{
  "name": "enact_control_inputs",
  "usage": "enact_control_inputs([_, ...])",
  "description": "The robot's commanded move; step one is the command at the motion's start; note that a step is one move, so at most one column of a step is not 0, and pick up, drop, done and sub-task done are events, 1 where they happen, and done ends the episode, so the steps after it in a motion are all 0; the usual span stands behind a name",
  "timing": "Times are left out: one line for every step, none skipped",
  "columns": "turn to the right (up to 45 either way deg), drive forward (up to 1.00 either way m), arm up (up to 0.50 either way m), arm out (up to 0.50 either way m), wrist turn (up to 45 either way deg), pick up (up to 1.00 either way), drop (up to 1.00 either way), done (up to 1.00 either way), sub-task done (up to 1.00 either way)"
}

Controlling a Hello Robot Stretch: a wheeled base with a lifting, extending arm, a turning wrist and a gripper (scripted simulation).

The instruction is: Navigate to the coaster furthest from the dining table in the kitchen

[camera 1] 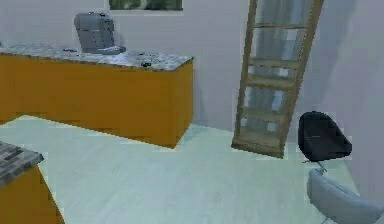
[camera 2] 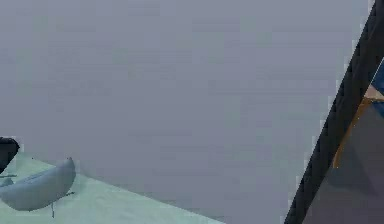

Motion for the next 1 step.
enact_control_inputs([0.0,1.00,0.00,0.00,0.0,0.00,0.00,0.00,0.00])
